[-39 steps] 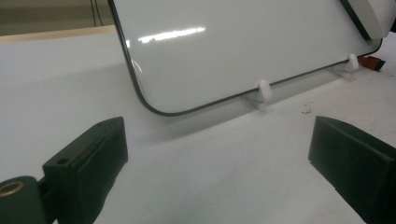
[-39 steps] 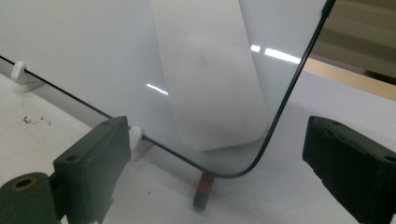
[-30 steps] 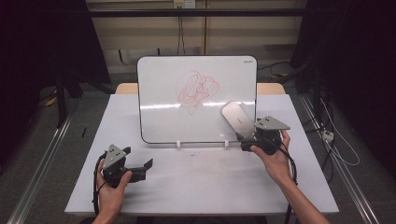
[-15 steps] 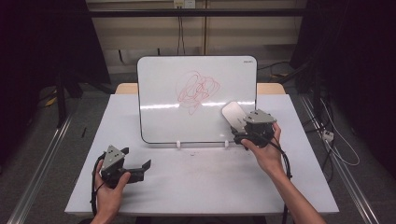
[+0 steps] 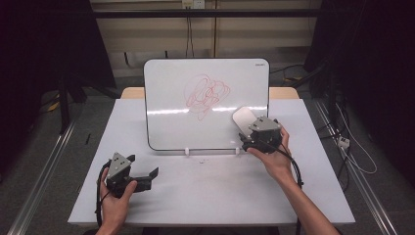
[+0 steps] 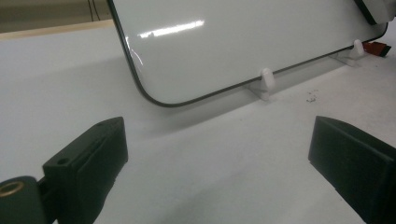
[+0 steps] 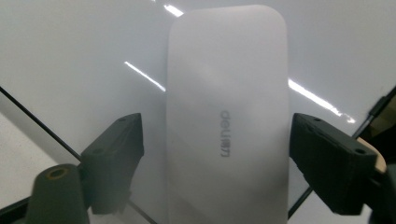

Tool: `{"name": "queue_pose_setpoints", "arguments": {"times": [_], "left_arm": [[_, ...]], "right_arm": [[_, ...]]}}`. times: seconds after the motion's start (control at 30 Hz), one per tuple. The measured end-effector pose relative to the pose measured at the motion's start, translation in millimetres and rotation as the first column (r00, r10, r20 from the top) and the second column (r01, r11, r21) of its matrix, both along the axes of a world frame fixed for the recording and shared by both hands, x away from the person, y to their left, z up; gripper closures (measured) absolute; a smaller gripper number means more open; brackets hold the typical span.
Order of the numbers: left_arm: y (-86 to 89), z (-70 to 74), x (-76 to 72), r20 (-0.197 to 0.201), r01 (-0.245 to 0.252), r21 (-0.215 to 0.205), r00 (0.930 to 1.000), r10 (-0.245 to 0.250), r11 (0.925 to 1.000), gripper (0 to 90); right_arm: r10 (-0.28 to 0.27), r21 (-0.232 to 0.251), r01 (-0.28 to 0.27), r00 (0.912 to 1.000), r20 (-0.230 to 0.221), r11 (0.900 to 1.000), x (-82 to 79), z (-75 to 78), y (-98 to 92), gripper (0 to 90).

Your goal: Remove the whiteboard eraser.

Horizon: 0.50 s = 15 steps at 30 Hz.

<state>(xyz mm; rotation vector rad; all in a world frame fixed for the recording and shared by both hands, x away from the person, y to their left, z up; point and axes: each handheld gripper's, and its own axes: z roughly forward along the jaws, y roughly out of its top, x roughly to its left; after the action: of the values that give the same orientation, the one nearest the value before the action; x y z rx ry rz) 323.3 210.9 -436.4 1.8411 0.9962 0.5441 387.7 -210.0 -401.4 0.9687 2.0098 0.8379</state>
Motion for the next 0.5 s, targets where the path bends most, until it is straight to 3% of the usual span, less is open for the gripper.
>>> {"name": "queue_pose_setpoints", "arguments": {"times": [0.13,0.43,0.47,0.5], "left_arm": [[-1.3,1.4,-2.1,0.015,0.012,0.023,0.9998,-0.012,0.9997,4.7],[0.0,1.2,-1.4,0.005,0.011,0.018,0.9999,-0.011,0.9998,4.7],[0.5,0.3,-1.6,-0.018,0.011,-0.022,0.9998,-0.011,0.9997,4.6],[0.7,-0.3,-1.6,-0.031,0.006,-0.025,0.9995,-0.007,0.9997,4.7]], "right_arm": [[-0.024,-0.035,0.025,0.9997,0.01,0.999,5.9,-1.7,3.4,26.0],[-0.05,-0.065,0.051,0.9985,0.02,0.997,7.6,-5.6,5.8,30.8],[-0.054,-0.069,0.055,0.9983,0.02,0.996,7.8,-5.7,6.4,31.2],[-0.06,-0.07,0.061,0.998,0.018,0.996,7.4,-5.6,7.5,31.3]]}}
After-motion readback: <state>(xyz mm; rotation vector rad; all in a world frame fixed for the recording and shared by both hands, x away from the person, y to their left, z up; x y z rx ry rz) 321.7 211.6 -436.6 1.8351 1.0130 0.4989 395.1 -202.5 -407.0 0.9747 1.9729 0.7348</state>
